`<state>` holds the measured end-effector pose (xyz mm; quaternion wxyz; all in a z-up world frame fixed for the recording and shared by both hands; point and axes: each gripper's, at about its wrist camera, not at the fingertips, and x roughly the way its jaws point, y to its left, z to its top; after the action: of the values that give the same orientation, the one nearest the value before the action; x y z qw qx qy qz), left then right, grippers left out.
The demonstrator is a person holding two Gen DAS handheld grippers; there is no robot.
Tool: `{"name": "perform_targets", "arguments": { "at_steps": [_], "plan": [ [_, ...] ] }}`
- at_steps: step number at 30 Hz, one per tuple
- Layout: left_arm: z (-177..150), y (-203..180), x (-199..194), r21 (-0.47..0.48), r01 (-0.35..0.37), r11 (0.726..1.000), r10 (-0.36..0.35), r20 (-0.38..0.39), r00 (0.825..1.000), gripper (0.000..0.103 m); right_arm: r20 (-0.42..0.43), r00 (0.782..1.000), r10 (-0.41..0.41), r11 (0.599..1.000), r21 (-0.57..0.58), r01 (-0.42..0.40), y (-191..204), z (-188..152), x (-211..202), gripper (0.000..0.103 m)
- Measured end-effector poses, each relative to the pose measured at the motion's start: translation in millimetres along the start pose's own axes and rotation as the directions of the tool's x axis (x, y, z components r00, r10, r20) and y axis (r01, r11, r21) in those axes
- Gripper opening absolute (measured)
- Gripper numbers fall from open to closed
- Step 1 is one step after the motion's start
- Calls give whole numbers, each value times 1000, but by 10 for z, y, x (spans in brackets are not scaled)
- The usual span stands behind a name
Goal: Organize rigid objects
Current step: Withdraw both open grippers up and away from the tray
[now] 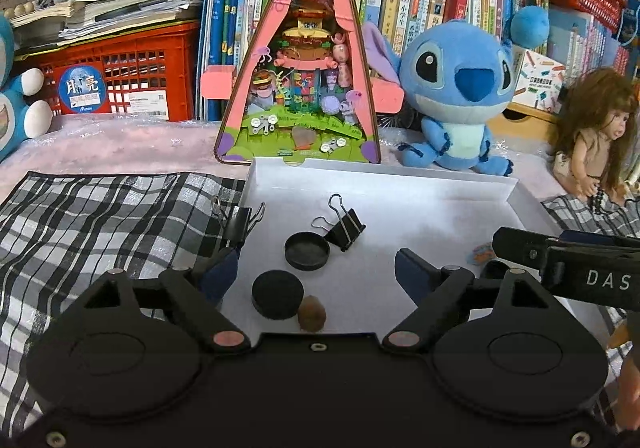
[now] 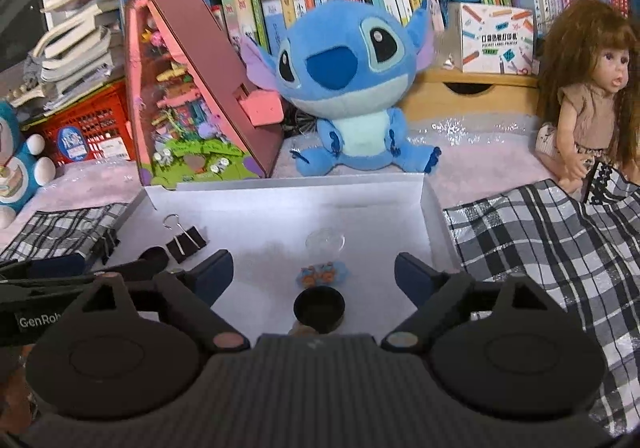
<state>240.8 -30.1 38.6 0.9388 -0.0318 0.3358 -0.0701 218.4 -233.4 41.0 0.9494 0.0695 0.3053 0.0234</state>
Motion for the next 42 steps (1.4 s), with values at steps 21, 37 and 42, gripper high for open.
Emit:
{"name": "perform_targets", "arguments": {
  "at_steps": [21,37,42],
  "plan": [
    [-252,0,-576,21,24,999,-25,48,999,87,72,997,11,999,-44,-8,104,-190,-481,102],
    [-400,55,-782,21,27,999,-28,63,998,88,97,995,26,998,-62,-20,138,-307,-697,103],
    [-493,52,-844,28,28,999,-30,64,998,88,95,995,28,998,-50,-23,126,-388,-761,103]
  ]
}}
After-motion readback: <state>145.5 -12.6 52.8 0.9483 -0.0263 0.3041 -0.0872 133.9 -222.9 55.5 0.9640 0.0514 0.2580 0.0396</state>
